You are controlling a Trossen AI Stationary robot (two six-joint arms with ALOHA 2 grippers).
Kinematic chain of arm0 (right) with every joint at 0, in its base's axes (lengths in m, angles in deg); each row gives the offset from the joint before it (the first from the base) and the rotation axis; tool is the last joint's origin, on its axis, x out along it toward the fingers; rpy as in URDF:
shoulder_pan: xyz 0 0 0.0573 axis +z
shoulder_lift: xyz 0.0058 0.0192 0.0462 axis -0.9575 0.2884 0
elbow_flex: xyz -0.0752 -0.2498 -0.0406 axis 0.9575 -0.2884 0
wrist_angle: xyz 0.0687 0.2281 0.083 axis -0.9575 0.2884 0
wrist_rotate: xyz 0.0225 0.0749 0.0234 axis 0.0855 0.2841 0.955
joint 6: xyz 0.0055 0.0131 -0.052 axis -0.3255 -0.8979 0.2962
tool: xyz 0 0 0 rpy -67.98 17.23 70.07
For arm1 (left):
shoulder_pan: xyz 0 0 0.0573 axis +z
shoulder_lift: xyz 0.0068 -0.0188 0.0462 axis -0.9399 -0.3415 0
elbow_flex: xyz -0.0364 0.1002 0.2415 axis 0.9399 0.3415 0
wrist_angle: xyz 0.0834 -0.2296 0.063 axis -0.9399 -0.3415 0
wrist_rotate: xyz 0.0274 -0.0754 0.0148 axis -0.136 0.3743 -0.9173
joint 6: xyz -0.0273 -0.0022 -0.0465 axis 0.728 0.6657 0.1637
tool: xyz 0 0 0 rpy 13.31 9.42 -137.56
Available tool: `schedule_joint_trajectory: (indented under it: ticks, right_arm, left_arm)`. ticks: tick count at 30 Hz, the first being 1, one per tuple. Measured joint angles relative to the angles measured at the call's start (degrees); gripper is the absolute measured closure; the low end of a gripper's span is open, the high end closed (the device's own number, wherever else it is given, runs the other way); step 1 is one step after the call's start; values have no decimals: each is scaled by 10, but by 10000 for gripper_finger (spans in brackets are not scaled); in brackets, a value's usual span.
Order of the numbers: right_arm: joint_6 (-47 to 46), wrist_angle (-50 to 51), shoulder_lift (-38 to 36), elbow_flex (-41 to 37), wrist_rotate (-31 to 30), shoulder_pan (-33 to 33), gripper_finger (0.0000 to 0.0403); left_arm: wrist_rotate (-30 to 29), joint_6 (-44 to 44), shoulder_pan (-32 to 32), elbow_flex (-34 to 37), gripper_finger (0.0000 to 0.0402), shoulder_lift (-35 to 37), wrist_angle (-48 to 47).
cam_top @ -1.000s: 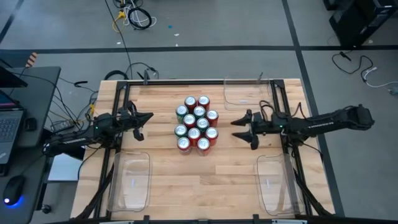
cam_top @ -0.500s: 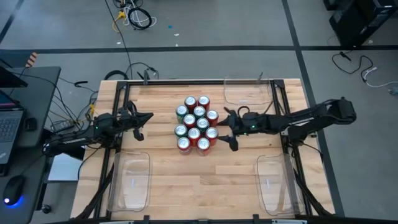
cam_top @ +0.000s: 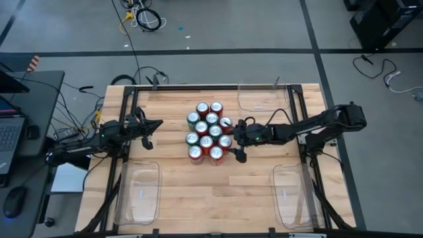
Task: Sort soda cans
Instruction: Put the top right orange soda can into the top transparent bin
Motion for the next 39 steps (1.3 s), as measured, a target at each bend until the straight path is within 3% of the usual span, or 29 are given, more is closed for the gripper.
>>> schedule_joint_trajectory:
  ticks: [7, 12, 23, 30, 34, 39]
  right_arm:
    - [-10, 1, 38, 21, -11, 1, 63]
    - [-22, 15, 43, 32, -20, 1, 110]
    - [-104, 126, -38, 59, -74, 14, 113]
    - [-161, 296, -133, 136, -142, 24, 113]
    - [-168, 404, -178, 186, -243, 12, 113]
    - [-190, 423, -209, 187, -336, -54, 113]
  left_arm:
    - [0, 0, 0, 0, 394, 0, -3]
    - [0, 0, 0, 0, 394, 0, -33]
    - [4, 0, 0, 0, 394, 0, -38]
    - [4, 0, 0, 0, 394, 0, -15]
    - [4, 0, 0, 0, 394, 0, -15]
    - [4, -1, 0, 0, 394, 0, 6]
